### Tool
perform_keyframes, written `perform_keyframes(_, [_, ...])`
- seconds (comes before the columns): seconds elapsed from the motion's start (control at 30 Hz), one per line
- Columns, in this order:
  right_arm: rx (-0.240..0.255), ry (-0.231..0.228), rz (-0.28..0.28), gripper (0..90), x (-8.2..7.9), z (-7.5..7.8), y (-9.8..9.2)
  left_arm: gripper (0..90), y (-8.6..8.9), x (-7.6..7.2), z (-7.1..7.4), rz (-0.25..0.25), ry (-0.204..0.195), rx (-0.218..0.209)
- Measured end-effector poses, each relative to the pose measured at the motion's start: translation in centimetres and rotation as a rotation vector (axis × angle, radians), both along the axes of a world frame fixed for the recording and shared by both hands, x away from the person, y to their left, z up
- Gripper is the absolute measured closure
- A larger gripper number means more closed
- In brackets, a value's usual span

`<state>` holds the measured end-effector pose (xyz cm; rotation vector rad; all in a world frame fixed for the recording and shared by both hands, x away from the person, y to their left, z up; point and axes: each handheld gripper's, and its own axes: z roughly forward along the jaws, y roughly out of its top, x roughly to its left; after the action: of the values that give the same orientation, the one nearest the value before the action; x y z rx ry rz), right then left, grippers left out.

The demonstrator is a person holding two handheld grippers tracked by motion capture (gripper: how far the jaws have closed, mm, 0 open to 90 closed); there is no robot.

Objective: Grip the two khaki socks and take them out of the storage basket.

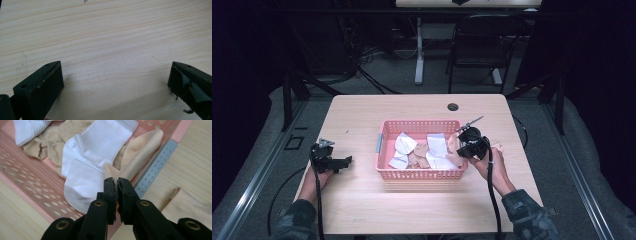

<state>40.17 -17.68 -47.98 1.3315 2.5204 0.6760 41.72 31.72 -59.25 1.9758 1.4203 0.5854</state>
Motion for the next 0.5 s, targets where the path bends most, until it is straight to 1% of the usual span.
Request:
perform_keyframes(0.1, [0.005, -0.008, 0.007, 85.9, -0.1, 0.0, 0.0, 0.0, 0.0, 0.0, 0.0, 0.0, 0.0, 0.0])
perform_keyframes(0.17, [0.029, -0.013, 0.009, 86.2, -0.1, 0.0, 0.0, 0.0, 0.0, 0.0, 0.0, 0.0, 0.0, 0.0])
perform_keyframes(0.2, [0.029, -0.013, 0.009, 86.2, -0.1, 0.0, 0.0, 0.0, 0.0, 0.0, 0.0, 0.0, 0.0, 0.0])
perform_keyframes(0.27, [0.019, -0.017, 0.015, 86.4, -0.2, 0.4, -0.1, 0.0, 0.0, 0.0, 0.0, -0.001, 0.0, 0.0])
perform_keyframes(0.3, [0.033, -0.028, 0.01, 86.5, -0.2, 0.5, -0.1, 0.0, 0.0, 0.0, 0.0, -0.002, 0.0, 0.001])
perform_keyframes(0.33, [0.027, -0.036, 0.012, 86.6, -0.3, 0.8, -0.1, 0.0, 0.0, 0.0, 0.0, -0.001, 0.0, 0.0])
perform_keyframes(0.37, [0.027, -0.036, 0.012, 86.6, -0.3, 0.8, -0.1, 0.0, 0.0, 0.0, 0.0, -0.001, 0.0, 0.0])
perform_keyframes(0.4, [0.032, -0.051, 0.015, 86.8, -0.4, 1.2, -0.1, 0.0, 0.0, 0.0, 0.0, -0.001, 0.0, 0.0])
perform_keyframes(0.47, [0.029, -0.056, 0.017, 86.9, -0.5, 1.5, -0.1, 0.0, 0.0, 0.0, 0.0, -0.001, 0.0, 0.0])
perform_keyframes(0.5, [0.04, -0.06, 0.017, 86.9, -0.5, 1.7, -0.1, 0.0, 0.0, 0.0, 0.0, -0.001, 0.0, 0.0])
